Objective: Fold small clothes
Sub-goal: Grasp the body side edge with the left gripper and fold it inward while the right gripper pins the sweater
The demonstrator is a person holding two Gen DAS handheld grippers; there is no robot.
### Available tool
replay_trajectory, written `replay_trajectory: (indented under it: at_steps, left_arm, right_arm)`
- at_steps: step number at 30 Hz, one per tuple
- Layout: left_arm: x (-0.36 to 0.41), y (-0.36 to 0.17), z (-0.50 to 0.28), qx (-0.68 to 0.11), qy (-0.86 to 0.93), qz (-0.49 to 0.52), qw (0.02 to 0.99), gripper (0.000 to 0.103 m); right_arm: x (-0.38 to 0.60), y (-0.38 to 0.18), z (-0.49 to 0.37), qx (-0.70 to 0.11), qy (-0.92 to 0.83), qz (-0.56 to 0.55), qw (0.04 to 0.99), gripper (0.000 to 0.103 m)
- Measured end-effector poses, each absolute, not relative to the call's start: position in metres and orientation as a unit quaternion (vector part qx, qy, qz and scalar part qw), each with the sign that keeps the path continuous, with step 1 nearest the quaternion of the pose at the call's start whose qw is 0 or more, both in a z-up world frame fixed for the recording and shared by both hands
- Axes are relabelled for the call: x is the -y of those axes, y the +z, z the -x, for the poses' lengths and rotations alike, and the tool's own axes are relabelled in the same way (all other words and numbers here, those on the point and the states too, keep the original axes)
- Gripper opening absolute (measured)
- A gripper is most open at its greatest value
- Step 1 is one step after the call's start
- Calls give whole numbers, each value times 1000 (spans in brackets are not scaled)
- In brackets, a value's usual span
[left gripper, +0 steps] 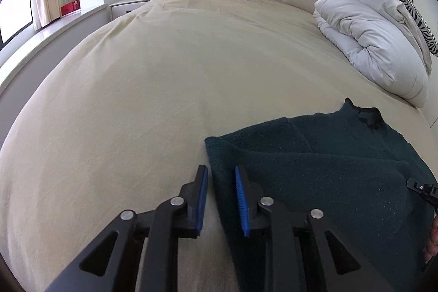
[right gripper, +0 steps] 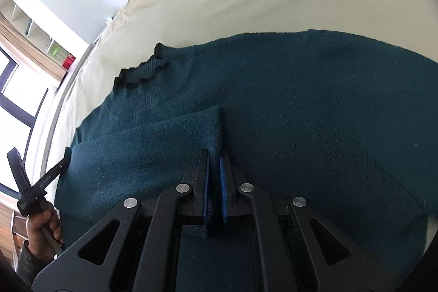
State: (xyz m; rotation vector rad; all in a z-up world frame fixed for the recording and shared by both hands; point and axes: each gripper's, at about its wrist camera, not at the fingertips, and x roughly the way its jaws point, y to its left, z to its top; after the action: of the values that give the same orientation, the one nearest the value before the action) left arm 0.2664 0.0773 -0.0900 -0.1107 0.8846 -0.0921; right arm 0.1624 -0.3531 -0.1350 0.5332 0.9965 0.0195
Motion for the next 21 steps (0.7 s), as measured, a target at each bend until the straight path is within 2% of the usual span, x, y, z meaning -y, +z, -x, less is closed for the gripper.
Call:
replay_trajectory:
  at_steps: [2, 5, 6, 8, 9, 11, 13, 14, 15, 18, 21]
  left_arm:
    - [-85, -79, -252, -417, -42, 75, 905, 33]
    - [-82, -69, -227, -411, -37, 62, 909, 53]
    - [-78, -70, -221, -417, -37, 52, 906, 61]
    - [-66, -81, -214, -438, -32, 14, 898, 63]
    - [-62, -90, -211, -444, -30, -1, 895, 63]
    - [-66, -97, -209, -441, -31, 10, 897, 59]
    - [-71, -96, -208, -445, -35, 17, 895, 36]
    - [-71, -96, -209, -447, -42, 17, 893, 31]
    - [-71, -95, -208, -448, -46, 13, 893, 22]
    - [-68, -96, -204, -442, -42, -8, 896, 14]
    - [-65, -99, -201, -437, -33, -19, 899, 11]
  right_arm:
    - [348, -131, -158, -466, 10, -250, 848, 10]
    - [346, -124, -153, -470, 9, -252, 846, 14]
    - [346, -120, -151, -470, 14, -262, 843, 20]
    - [345, -111, -144, -454, 25, -276, 847, 34]
    - [341, -109, -141, -450, 28, -271, 850, 43]
    - [323, -111, -143, -467, 32, -230, 853, 43]
    - [307, -119, -147, -495, 19, -173, 851, 24]
    - [301, -122, -147, -499, 10, -151, 853, 19]
    - [300, -121, -147, -498, 4, -143, 856, 7]
    - [309, -116, -146, -495, 1, -174, 851, 4]
    - [302, -103, -141, -480, 4, -173, 860, 4]
